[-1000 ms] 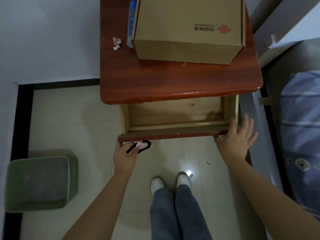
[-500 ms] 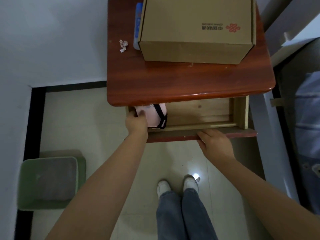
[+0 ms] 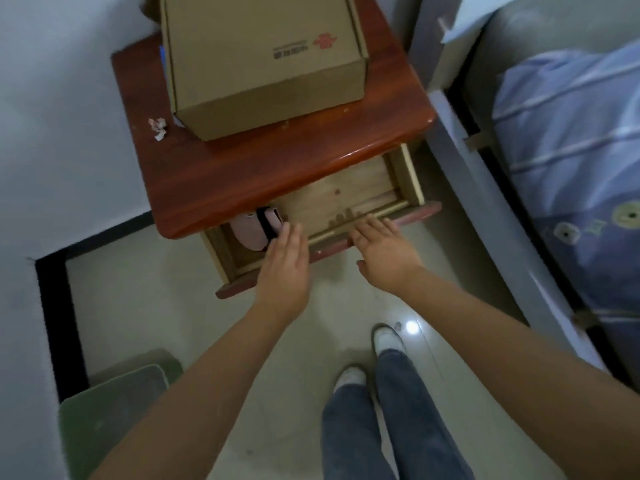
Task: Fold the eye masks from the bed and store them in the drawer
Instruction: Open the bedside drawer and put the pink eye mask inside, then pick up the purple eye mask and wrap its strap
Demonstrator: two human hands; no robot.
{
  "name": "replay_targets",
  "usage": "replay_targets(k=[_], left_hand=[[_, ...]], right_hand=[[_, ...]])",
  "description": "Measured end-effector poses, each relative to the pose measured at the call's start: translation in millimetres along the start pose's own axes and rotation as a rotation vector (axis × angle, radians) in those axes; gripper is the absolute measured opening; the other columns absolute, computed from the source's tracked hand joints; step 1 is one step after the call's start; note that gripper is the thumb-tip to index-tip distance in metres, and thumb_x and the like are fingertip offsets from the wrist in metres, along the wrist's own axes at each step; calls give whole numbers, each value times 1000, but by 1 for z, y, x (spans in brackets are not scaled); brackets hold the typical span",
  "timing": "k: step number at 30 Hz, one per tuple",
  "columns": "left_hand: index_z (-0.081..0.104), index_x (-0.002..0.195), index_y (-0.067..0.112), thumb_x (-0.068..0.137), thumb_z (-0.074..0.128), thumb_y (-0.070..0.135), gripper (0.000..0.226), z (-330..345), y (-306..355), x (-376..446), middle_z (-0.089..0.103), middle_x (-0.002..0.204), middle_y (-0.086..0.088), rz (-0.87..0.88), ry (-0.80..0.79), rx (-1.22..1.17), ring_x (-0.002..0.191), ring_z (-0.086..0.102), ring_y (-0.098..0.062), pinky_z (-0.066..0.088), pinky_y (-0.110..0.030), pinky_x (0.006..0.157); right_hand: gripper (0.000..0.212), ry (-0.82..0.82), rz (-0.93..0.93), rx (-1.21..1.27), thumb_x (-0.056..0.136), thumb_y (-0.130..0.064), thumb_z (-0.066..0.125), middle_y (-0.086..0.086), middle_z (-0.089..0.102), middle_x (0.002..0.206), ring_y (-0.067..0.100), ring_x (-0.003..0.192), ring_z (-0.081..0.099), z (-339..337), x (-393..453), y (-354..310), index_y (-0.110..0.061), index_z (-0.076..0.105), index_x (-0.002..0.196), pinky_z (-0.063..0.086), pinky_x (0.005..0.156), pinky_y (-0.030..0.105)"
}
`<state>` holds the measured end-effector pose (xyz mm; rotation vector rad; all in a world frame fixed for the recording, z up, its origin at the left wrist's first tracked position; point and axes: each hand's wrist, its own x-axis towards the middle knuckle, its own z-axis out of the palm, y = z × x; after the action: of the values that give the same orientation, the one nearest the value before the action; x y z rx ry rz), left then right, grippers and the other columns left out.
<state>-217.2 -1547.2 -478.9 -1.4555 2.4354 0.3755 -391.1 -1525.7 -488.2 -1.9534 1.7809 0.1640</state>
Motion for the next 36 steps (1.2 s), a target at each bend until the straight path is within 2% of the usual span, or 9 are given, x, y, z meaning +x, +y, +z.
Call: replay_targets(k=[3,7,10,16,19,23,28,33,36], left_hand=[[-2,140,3,95,32,27,61,-28,59,-4,-1,155,-14,314,-3,144,142,-7,-28,1,-39,117],[2,140,3,93,37,27,64,-87,171,-8,1,154,-17,628,79,183,142,-3,-30,4,-39,117],[3,140,3,93,38,28,64,-128,288,-33,3,154,-19,873,119,226,142,-1,-30,5,-40,117],[13,138,1,92,40,25,59,-157,531,-158,11,153,-21,1251,223,297,141,3,-33,9,-47,115],[9,139,2,93,39,28,61,-146,633,-234,9,153,-20,1376,243,315,142,1,-32,8,-46,116],[5,140,3,95,37,31,62,-115,754,-330,5,154,-18,1465,217,300,142,-1,-31,8,-45,117],[3,140,3,96,34,31,61,-76,875,-417,2,154,-18,1454,149,290,142,-4,-31,7,-44,117],[2,140,3,96,33,32,61,-40,981,-454,1,154,-17,1447,111,313,142,-3,-31,8,-43,118],[1,140,3,97,32,33,61,-11,1050,-452,-1,154,-17,1409,99,317,142,-5,-30,8,-43,119]], right_hand=[[59,168,180,47,91,-24,43,10,13,155,26,142,4,-28,-57,29,-12,14,141,2,117,39],[61,441,501,124,87,-18,49,17,19,152,31,142,9,-64,-186,82,-4,20,138,6,117,41],[61,589,774,165,85,-18,53,21,25,149,34,140,14,-83,-313,118,1,24,136,10,116,43],[60,805,1204,159,86,-19,53,24,31,145,37,139,18,-80,-578,160,5,26,134,14,115,45],[63,821,1368,142,88,-23,52,20,27,148,33,140,14,-62,-697,180,2,22,136,12,115,44],[62,825,1491,145,89,-24,51,20,26,149,34,140,12,-27,-843,212,2,21,136,12,116,45],[62,768,1594,146,88,-23,53,21,27,148,34,140,15,10,-991,250,3,23,136,14,115,46],[48,757,1669,169,85,-17,56,27,48,128,37,129,34,48,-1102,309,7,39,123,25,108,44],[44,768,1695,196,84,-13,56,29,52,121,39,122,40,75,-1152,369,10,43,119,28,106,44]])
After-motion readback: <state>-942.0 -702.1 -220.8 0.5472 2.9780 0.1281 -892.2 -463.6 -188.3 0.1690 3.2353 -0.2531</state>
